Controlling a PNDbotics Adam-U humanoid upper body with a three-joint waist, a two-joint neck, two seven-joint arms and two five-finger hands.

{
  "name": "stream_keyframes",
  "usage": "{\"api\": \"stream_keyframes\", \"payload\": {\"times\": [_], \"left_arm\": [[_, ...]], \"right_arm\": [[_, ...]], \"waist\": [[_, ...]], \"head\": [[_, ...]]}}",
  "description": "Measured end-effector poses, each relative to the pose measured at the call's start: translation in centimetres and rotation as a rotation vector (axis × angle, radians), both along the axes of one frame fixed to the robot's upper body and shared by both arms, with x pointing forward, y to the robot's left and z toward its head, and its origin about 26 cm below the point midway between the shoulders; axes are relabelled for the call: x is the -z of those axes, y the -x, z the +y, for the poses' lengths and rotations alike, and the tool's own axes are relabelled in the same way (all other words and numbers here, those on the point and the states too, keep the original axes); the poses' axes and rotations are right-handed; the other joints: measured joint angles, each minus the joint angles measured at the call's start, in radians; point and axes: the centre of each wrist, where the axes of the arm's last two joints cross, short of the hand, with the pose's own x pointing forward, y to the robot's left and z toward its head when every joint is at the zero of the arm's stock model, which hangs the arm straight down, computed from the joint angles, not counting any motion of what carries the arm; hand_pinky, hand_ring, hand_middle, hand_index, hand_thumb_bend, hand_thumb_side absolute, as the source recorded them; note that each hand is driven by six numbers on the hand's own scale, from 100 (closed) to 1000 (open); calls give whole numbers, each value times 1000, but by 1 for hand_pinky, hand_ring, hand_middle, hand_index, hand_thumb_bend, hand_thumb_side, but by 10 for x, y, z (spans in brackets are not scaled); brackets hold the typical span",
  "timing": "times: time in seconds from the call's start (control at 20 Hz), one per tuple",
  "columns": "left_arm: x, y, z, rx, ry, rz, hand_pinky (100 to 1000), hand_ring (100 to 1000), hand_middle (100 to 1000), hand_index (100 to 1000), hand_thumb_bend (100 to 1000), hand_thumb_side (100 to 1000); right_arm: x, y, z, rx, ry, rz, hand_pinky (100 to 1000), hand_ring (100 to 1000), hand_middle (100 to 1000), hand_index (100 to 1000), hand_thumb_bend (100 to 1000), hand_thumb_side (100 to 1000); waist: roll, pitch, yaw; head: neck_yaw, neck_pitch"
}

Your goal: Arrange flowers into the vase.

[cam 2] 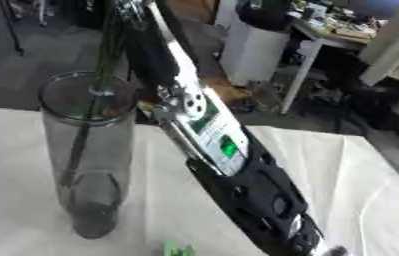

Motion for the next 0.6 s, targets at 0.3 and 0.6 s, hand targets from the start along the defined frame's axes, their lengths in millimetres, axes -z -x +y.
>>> {"api": "stream_keyframes", "payload": {"times": [0.3,0.6], "left_arm": [[0,0,0,1,-1,1,738,799,887,937,100,1000],[0,0,0,5,1,3,738,799,887,937,100,1000]], "right_arm": [[1,3,-1,36,80,-10,876,847,653,571,100,975],[0,5,-3,77,162,-4,936,895,705,644,100,979]], "waist": [[0,0,-4],[0,-2,-6]], "head": [[-3,0],[-6,-4]]}}
